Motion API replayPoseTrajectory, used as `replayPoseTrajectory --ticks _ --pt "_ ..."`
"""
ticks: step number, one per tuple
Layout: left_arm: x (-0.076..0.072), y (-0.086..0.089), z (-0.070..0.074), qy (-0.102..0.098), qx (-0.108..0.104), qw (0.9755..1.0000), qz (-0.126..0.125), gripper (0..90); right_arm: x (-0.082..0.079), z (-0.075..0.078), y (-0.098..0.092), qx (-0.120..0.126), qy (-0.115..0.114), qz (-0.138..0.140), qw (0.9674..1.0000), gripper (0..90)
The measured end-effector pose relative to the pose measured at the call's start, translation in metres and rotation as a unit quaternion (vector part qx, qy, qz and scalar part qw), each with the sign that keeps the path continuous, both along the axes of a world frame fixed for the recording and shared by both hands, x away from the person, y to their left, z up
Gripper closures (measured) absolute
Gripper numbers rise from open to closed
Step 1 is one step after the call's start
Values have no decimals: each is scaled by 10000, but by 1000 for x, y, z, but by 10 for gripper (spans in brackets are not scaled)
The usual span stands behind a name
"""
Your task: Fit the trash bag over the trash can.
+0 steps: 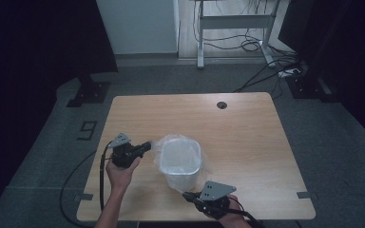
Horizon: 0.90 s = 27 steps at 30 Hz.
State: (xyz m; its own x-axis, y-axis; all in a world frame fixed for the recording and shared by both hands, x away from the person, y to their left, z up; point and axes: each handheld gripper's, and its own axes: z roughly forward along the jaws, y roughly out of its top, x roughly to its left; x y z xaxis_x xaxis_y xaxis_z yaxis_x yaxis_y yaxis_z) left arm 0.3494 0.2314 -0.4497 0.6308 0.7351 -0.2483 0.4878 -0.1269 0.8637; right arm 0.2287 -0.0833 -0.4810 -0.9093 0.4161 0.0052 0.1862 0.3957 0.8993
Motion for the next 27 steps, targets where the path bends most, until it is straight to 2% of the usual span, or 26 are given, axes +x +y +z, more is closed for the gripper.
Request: replayPoseTrajectory --ticks 8,16,27 --pt "2 2 -8 164 59 9998 20 899 0 -11 7 -186 63 96 9998 890" --pt "6 3 -16 375 78 9993 23 899 5 -16 3 -408 167 -16 9990 890" --pt "7 2 -23 467 124 9988 3 898 11 -21 -1 -528 265 -197 9981 890"
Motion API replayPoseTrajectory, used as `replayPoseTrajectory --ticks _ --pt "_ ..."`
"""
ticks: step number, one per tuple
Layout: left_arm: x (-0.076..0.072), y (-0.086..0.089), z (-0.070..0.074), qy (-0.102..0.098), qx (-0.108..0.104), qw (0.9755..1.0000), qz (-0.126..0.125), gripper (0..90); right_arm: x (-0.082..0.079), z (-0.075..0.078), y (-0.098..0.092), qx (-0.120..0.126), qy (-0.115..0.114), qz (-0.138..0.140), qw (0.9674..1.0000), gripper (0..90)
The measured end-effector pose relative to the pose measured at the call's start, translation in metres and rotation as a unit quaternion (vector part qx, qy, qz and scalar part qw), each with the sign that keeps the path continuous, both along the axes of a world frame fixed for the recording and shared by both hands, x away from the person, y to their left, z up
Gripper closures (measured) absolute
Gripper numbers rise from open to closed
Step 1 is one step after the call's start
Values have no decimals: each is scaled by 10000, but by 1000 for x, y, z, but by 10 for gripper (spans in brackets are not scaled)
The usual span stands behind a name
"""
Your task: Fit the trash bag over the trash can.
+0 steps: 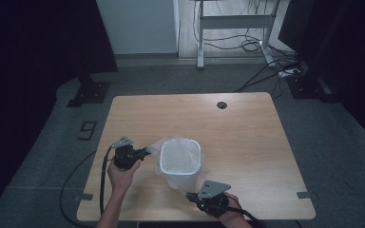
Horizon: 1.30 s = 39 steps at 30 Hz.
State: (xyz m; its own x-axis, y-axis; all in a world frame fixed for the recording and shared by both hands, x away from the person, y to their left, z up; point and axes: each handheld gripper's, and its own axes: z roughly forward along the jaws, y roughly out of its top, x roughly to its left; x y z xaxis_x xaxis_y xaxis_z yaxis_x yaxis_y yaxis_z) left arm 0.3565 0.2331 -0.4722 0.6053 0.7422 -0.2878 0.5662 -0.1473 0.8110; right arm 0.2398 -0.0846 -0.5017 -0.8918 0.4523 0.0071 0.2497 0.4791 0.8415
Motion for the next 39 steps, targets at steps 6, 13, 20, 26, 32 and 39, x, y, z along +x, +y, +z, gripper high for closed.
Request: replayPoseTrajectory --ticks 6,13,20,26,32,39 --pt "1 1 -4 49 -3 10000 17 898 2 -4 -2 -80 12 -68 9999 890" --pt "3 0 -7 99 -8 9999 26 893 5 -6 -7 -123 33 -147 9998 890" --pt "-7 0 2 -245 -140 9995 -103 730 0 2 -12 50 -152 -354 9992 613" --pt "-23 -2 17 -661 -128 9975 -213 575 -8 21 -18 463 -372 -496 9970 453" --pt "-36 -7 34 -1034 -25 9944 -217 395 -17 40 -26 748 -653 -542 9936 413" --pt "-40 -13 47 -1284 236 9911 -247 323 -16 60 -39 954 -851 -665 9896 414"
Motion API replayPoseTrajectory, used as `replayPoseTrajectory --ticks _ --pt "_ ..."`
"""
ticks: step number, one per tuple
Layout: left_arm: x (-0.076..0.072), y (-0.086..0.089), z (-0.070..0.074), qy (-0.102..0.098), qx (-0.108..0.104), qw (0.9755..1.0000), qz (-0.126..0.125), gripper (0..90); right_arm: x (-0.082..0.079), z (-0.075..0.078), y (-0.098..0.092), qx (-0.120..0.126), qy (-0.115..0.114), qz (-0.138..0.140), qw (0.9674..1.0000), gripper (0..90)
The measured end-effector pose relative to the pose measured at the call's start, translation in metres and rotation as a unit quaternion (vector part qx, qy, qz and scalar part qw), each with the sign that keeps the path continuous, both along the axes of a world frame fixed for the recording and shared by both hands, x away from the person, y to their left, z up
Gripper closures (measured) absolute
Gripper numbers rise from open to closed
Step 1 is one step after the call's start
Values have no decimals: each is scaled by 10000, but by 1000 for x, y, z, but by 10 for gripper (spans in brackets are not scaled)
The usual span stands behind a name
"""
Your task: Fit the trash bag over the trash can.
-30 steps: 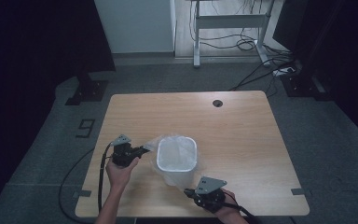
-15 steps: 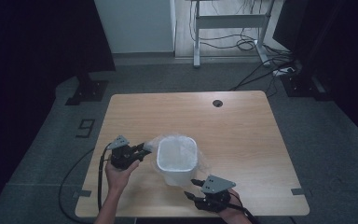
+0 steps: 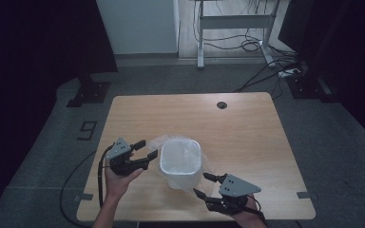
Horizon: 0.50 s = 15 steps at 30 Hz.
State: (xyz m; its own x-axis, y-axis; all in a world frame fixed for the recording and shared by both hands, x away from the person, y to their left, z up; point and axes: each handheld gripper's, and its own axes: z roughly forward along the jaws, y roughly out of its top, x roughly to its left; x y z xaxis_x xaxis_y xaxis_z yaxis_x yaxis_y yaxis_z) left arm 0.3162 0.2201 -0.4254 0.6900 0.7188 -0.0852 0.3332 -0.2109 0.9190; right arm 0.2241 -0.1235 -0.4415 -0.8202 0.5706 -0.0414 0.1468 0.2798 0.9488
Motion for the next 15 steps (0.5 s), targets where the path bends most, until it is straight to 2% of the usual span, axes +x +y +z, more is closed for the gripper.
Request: replayPoseTrajectory --ticks 5,9,15 --pt "7 -7 3 -30 181 9998 -24 304 12 13 -9 15 -31 -146 9999 415" --pt "13 -12 2 -32 287 9996 -35 337 26 18 -14 -29 50 -291 9996 418" --pt "18 -13 0 10 310 9995 -57 580 48 16 -19 -169 307 -438 9984 431"
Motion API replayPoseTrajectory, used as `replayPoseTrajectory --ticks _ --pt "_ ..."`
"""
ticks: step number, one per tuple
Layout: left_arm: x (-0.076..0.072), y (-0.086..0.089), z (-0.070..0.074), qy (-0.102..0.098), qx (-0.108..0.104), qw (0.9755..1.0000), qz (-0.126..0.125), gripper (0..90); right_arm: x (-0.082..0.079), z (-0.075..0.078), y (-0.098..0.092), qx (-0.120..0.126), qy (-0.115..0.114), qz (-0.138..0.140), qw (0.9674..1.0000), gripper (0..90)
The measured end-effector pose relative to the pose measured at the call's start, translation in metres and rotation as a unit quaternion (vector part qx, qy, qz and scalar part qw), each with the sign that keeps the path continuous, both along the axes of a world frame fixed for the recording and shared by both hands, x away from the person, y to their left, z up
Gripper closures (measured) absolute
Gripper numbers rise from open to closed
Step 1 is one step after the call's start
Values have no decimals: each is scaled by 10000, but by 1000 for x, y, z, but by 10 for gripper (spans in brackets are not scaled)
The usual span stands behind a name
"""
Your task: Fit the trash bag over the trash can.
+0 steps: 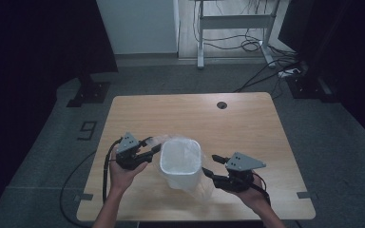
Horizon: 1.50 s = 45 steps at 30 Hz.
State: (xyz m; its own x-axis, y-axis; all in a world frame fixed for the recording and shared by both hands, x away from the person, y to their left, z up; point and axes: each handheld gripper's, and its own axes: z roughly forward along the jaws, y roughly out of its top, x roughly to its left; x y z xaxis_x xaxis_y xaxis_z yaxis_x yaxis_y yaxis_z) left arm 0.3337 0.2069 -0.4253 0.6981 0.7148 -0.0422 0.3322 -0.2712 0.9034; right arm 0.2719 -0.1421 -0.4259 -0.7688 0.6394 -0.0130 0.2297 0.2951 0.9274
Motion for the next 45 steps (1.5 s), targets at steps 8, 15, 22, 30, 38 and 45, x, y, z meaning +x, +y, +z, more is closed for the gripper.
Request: replayPoseTrajectory --ticks 8,15,22,30,38,45 --pt "5 3 -1 122 -122 9998 -33 746 22 -7 -4 -67 373 97 9992 466" --pt "8 3 -2 180 -151 9997 -68 763 37 -10 -4 86 633 277 9976 540" --pt "9 2 -4 213 -178 9996 -97 762 42 -13 -2 91 767 453 9960 635" --pt "9 1 -5 231 -223 9994 -119 761 47 -19 1 28 792 556 9953 783" --pt "12 2 -6 272 -262 9992 -111 762 48 -19 3 -145 544 474 9973 893" --pt "19 2 -6 305 -220 9993 -85 765 54 -19 0 -199 415 161 9988 893"
